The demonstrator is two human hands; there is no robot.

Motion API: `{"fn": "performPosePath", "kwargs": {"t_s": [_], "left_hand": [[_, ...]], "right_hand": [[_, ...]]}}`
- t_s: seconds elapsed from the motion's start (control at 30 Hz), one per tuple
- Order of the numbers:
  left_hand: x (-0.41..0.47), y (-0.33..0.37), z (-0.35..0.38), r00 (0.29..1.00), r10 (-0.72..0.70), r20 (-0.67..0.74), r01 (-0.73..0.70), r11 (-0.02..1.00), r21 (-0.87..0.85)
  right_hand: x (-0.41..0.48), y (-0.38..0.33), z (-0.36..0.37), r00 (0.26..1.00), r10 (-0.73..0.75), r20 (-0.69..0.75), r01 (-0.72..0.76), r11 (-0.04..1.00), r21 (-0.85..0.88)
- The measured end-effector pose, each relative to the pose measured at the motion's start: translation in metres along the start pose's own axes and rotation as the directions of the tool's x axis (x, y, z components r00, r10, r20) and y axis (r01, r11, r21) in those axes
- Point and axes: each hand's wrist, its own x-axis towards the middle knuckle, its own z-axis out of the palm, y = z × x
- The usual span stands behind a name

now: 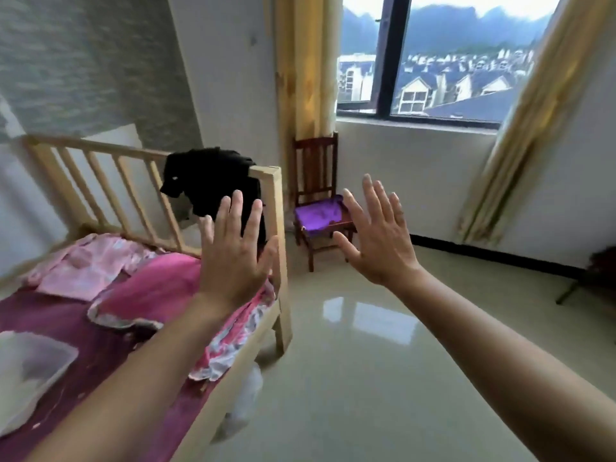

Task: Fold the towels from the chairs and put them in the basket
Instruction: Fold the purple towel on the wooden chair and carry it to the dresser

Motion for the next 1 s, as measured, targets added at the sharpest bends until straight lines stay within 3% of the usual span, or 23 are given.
{"fn": "performPosePath", "kwargs": {"t_s": [0.17,0.33,0.7,1.0], "left_hand": [[0.104,0.056,0.104,0.983,0.169,0.071,-0.164,0.984,-0.071],[0.189,0.082,0.207,0.96,0.236,0.153,-0.225,0.971,-0.084],[0.379,0.051,0.302,0.989,0.087,0.119,-0.087,0.996,-0.001],[0.535,0.017,0.444,0.993,-0.011,0.121,0.019,0.998,-0.059]], "right_hand": [[0.016,0.121,0.055,0.983,0.181,-0.015,-0.181,0.977,-0.114],[0.063,0.213,0.14,0.97,0.238,0.045,-0.229,0.963,-0.142],[0.29,0.296,0.27,0.988,0.112,0.11,-0.118,0.992,0.043],[0.453,0.335,0.409,0.993,0.03,0.111,-0.038,0.997,0.069]]}}
